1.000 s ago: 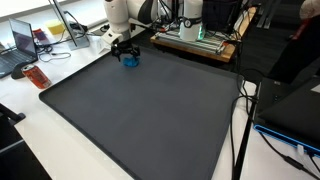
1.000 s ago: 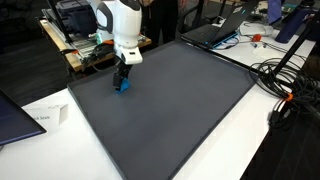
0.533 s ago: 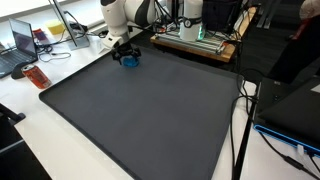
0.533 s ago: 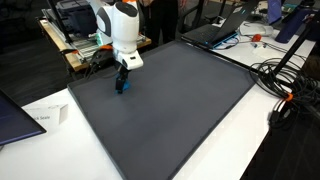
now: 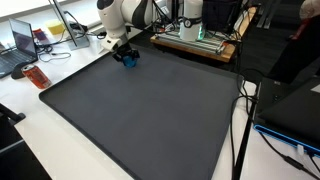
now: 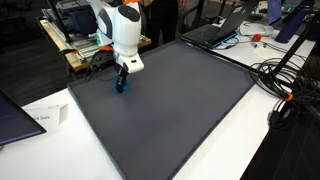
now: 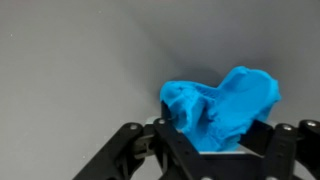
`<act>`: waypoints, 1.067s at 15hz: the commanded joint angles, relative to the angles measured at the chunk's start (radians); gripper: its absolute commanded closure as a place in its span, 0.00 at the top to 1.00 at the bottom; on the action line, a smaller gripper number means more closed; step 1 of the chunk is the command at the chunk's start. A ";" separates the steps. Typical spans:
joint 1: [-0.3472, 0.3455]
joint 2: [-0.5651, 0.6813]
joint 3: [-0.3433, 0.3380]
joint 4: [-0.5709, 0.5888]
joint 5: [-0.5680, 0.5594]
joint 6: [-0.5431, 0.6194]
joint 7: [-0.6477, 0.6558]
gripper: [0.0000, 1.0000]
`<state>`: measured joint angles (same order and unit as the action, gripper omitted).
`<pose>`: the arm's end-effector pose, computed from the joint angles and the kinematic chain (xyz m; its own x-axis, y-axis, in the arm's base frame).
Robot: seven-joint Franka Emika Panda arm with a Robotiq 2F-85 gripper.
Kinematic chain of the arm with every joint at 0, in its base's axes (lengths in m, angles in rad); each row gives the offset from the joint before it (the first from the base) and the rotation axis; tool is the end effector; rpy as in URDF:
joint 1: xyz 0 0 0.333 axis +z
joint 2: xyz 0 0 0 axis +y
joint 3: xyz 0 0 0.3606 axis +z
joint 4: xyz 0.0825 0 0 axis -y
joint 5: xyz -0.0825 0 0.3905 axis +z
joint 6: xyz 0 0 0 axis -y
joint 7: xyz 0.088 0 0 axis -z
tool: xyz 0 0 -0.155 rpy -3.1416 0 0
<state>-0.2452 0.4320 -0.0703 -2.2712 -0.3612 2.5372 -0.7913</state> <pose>0.5002 -0.1714 0.1411 0.6739 0.6901 -0.2638 0.7127 -0.7013 -0.0140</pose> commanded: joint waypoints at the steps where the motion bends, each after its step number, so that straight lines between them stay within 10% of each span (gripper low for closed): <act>1: 0.006 0.011 -0.015 0.034 0.018 -0.071 -0.005 0.20; 5: -0.020 -0.060 -0.005 0.030 0.107 -0.206 0.006 0.00; 16: -0.022 -0.420 -0.037 0.001 0.633 -0.676 0.103 0.00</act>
<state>-0.2913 0.1246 -0.0878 -2.2362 0.1554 1.9233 -0.7484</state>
